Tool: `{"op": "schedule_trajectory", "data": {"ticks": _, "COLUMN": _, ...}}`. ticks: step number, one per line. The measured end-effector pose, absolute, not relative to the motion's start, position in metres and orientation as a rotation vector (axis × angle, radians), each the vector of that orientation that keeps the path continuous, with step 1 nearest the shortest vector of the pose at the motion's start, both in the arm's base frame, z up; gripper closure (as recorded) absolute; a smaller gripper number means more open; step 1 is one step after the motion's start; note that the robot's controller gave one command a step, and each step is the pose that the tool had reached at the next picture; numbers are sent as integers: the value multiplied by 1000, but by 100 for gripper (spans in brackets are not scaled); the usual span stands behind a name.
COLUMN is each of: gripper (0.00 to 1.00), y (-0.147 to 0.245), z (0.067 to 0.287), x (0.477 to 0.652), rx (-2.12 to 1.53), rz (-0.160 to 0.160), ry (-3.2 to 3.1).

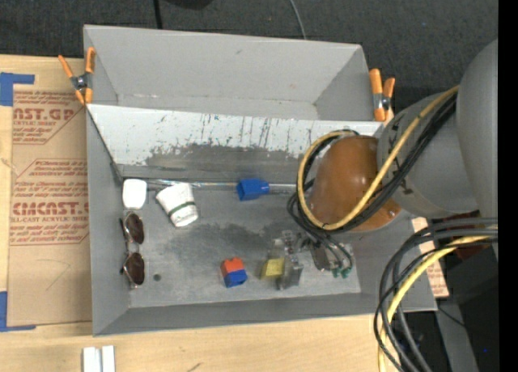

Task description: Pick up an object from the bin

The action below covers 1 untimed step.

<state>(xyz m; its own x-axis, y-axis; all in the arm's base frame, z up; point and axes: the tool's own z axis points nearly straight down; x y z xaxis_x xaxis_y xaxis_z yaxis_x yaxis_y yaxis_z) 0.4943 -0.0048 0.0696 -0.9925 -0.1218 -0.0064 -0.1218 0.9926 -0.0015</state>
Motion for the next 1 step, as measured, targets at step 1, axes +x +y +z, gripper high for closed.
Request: {"op": "schedule_trajectory", "data": {"ticks": 1, "gripper": 100, "y": 1, "z": 203, "x": 505, "rx": -136, "rz": -1, "ry": 3130}}
